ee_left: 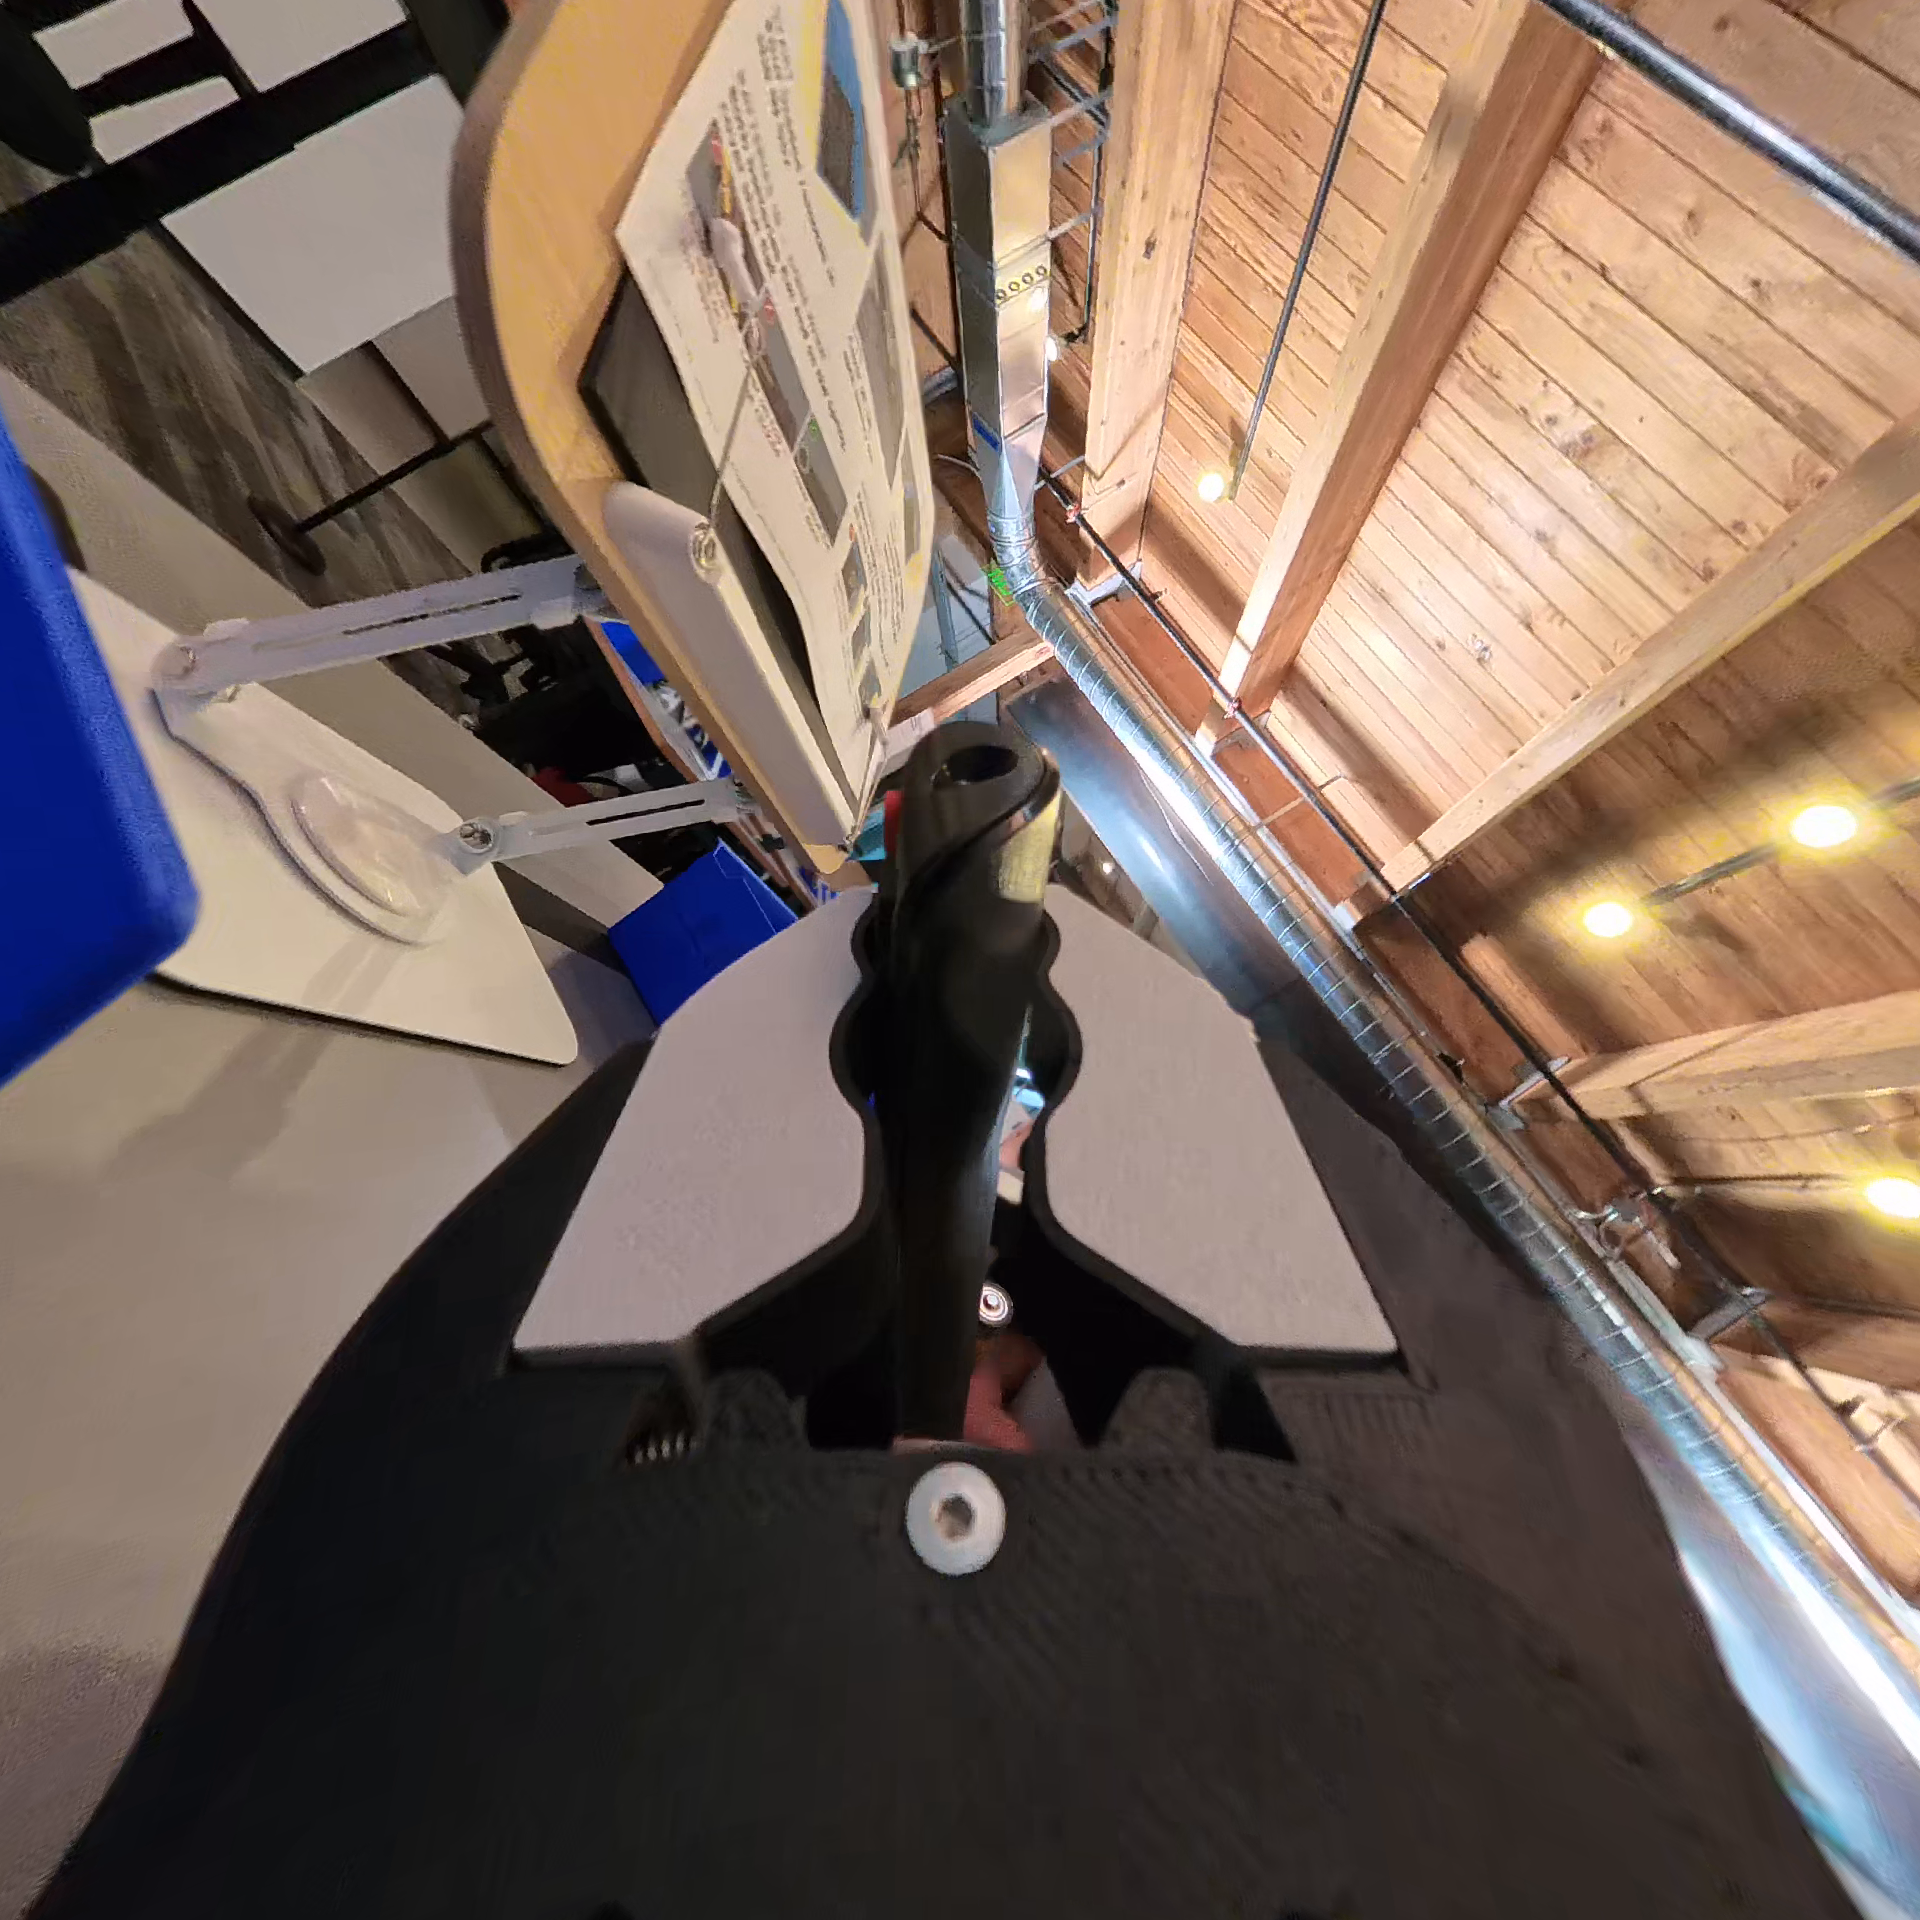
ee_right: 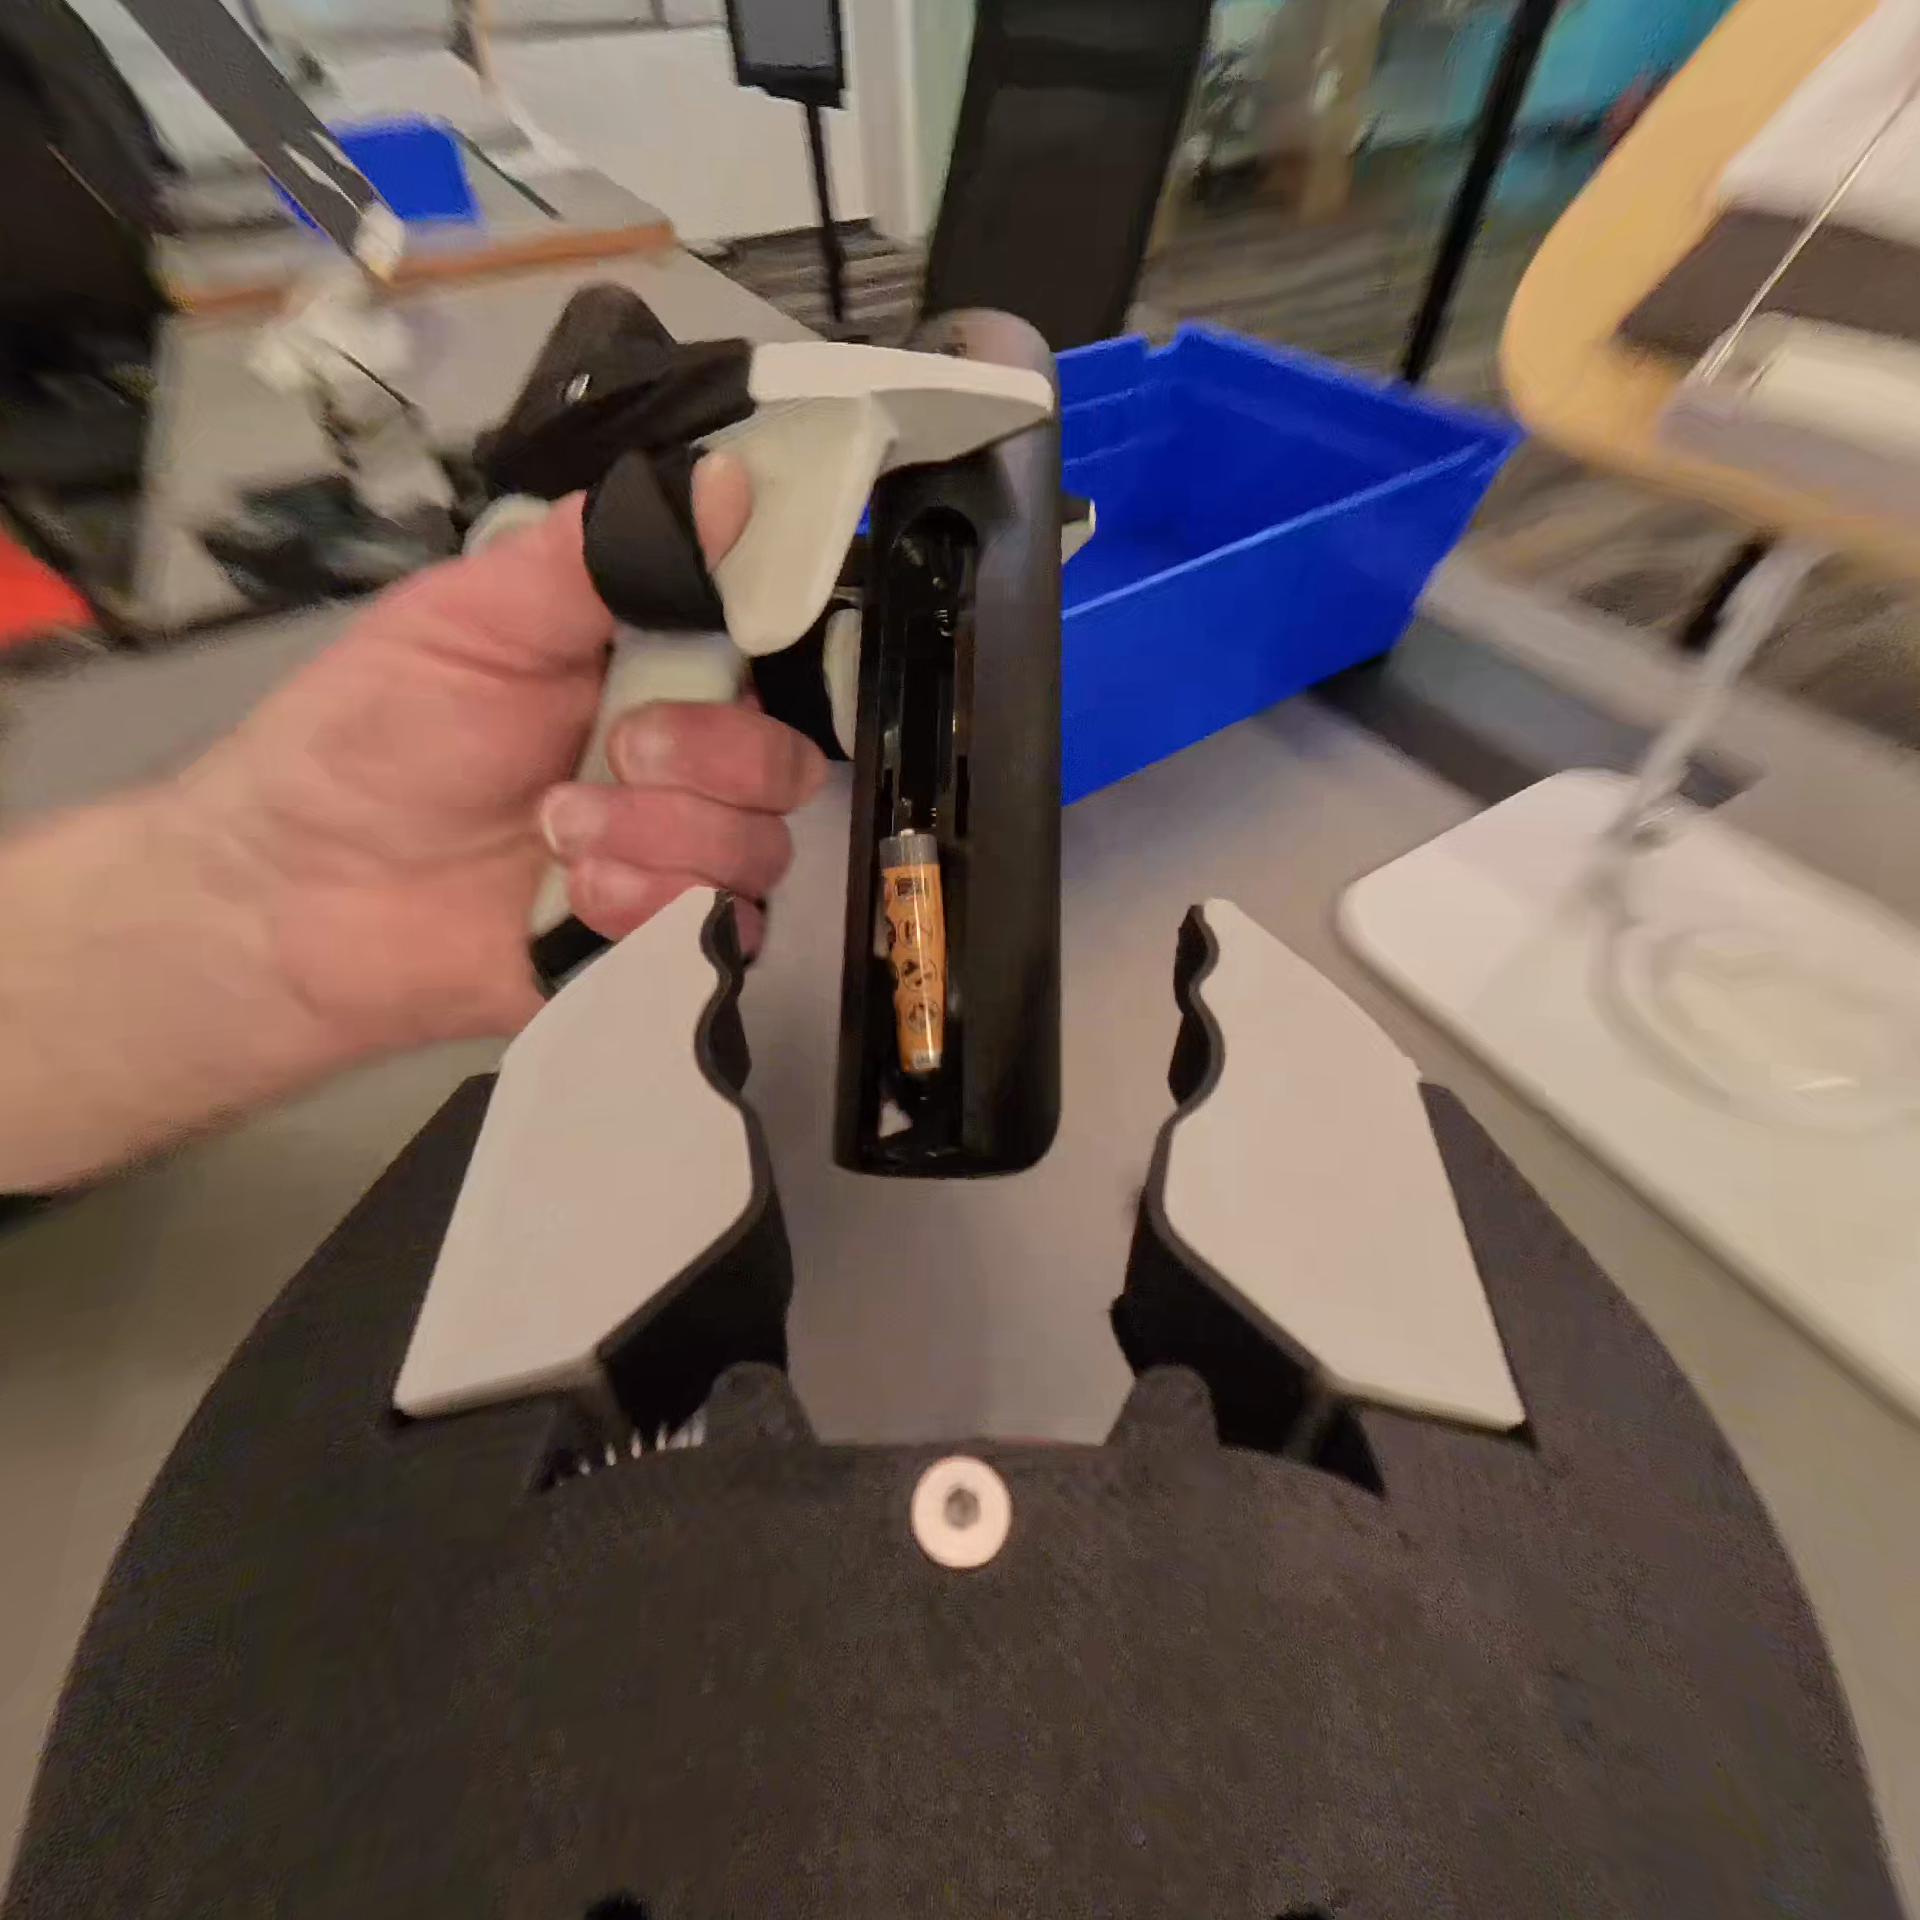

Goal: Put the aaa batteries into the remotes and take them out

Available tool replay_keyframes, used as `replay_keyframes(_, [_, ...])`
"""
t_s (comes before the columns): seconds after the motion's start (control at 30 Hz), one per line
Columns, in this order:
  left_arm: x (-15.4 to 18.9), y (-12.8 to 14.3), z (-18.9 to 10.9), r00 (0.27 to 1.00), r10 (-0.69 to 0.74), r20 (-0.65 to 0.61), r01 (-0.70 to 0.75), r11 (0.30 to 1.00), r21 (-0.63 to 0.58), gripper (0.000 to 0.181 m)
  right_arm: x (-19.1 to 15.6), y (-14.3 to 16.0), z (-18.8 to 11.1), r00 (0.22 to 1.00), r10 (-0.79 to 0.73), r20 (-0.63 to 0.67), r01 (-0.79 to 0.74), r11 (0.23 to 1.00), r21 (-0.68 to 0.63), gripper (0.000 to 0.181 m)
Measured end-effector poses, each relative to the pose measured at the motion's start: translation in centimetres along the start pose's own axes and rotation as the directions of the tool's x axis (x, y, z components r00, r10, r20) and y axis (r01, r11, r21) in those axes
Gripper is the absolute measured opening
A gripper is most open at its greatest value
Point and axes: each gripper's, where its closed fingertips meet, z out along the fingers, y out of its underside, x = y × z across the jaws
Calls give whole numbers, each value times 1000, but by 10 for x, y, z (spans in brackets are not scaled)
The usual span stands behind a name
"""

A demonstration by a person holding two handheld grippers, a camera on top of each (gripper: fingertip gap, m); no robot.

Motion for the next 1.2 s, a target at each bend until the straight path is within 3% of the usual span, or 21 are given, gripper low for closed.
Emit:
replay_keyframes(0.13, [11,2,2,997,71,-19,-71,997,-16,24,-3,-5,1,882,392,263,-403,915,-14,66])
replay_keyframes(0.2, [17,4,3,991,130,-24,-131,991,-21,24,-2,-1,2,858,431,278,-438,898,-38,59])
replay_keyframes(0.27, [23,5,4,987,156,-32,-157,987,-25,24,-3,-2,2,836,456,304,-469,882,-34,40])
replay_keyframes(0.5, [25,12,6,977,211,-27,-213,976,-56,24,-9,6,3,772,515,374,-529,845,-71,38])
replay_keyframes(0.63, [22,18,8,979,204,-24,-205,976,-76,24,-10,12,1,784,483,391,-491,867,-87,24])
replay_keyframes(0.8, [24,13,7,981,185,-51,-188,980,-64,24,-12,10,-3,796,446,410,-442,890,-109,23])
replay_keyframes(0.83, [23,9,6,978,204,-38,-206,977,-61,24,-5,4,-7,808,427,407,-431,898,-87,32])
replay_keyframes(0.87, [22,4,4,975,221,-25,-222,974,-49,24,4,2,-11,849,378,369,-382,922,-63,43])
replay_keyframes(0.97, [14,-13,-4,980,200,8,-200,980,-12,24,35,33,-12,981,109,162,-67,967,-244,35])
replay_keyframes(1.03, [8,-19,-6,976,214,38,-214,977,-4,24,39,52,-4,984,-20,176,84,928,-364,28])
replay_keyframes(1.1, [4,-21,-8,976,210,50,-210,978,-2,24,54,76,6,973,-166,161,226,831,-509,28])
replay_keyframes(1.2, [0,-21,-8,974,216,70,-216,976,-10,24,61,104,21,952,-221,212,306,719,-624,26])
